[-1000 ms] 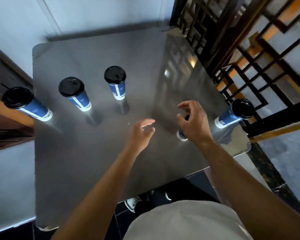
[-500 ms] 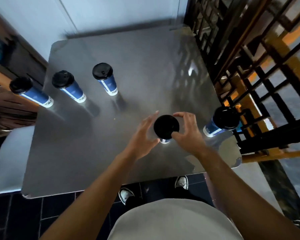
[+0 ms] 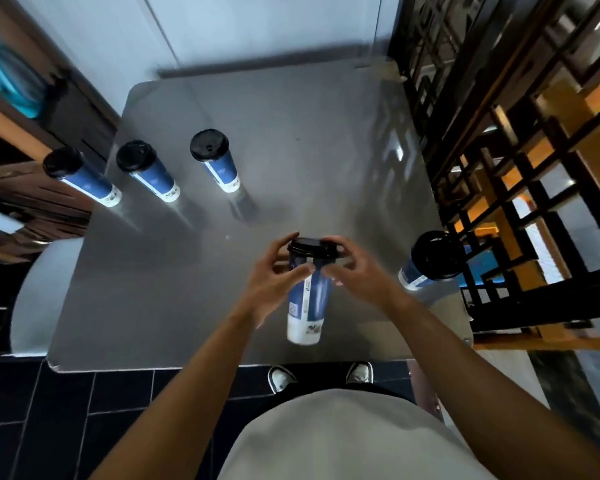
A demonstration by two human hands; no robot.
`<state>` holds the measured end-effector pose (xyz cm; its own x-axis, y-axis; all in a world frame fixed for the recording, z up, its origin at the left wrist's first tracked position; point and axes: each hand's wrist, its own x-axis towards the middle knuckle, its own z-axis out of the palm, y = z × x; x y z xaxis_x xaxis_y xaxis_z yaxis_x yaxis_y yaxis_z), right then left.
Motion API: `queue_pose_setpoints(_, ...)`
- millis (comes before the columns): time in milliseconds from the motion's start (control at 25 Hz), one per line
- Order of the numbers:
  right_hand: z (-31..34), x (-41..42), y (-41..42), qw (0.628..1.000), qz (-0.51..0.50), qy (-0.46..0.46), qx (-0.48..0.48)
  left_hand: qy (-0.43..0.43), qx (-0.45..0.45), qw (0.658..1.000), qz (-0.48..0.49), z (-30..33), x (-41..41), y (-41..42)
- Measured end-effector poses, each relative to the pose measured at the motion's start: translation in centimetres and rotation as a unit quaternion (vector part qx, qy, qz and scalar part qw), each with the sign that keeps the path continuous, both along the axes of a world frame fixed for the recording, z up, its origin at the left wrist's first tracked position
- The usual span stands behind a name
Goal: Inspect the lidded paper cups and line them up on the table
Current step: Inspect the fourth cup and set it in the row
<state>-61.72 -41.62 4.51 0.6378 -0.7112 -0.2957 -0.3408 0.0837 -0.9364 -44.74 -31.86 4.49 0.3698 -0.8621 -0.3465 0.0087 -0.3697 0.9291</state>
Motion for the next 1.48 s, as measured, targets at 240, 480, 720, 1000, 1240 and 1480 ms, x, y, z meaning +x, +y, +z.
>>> queue_pose_setpoints(240,0.7,2.3,1.0,0.976,-0.072,0.004,0.205,0.25,0.072,0.966,-0.002,1.5,0.3,1.1)
queue_pose_setpoints(480,-0.4,2.4,1.2,0.966,-0.077,0.034,0.243,0.148,0.144,0.978,-0.034,1.6,1.1,1.1)
queue_pose_setpoints(720,0.6,3.8,-0.2,0.956,-0.114,0.019,0.27,-0.19,0.163,0.945,-0.211,2.6,1.5,0.9)
queue_pose_setpoints(1000,1.1,5.5,-0.4,0.972,-0.06,0.009,0.226,-0.355,0.175,0.892,-0.218,3.6,1.2,1.2)
queue_pose_setpoints(1240,1.7,6.0,0.6,0.978,-0.08,0.006,0.193,-0.436,0.166,0.855,-0.229,3.4,1.2,2.0)
queue_pose_setpoints(1480,1.7,5.8,0.9,0.984,-0.064,-0.002,0.166,-0.464,0.156,0.844,-0.219,3.8,0.5,2.1)
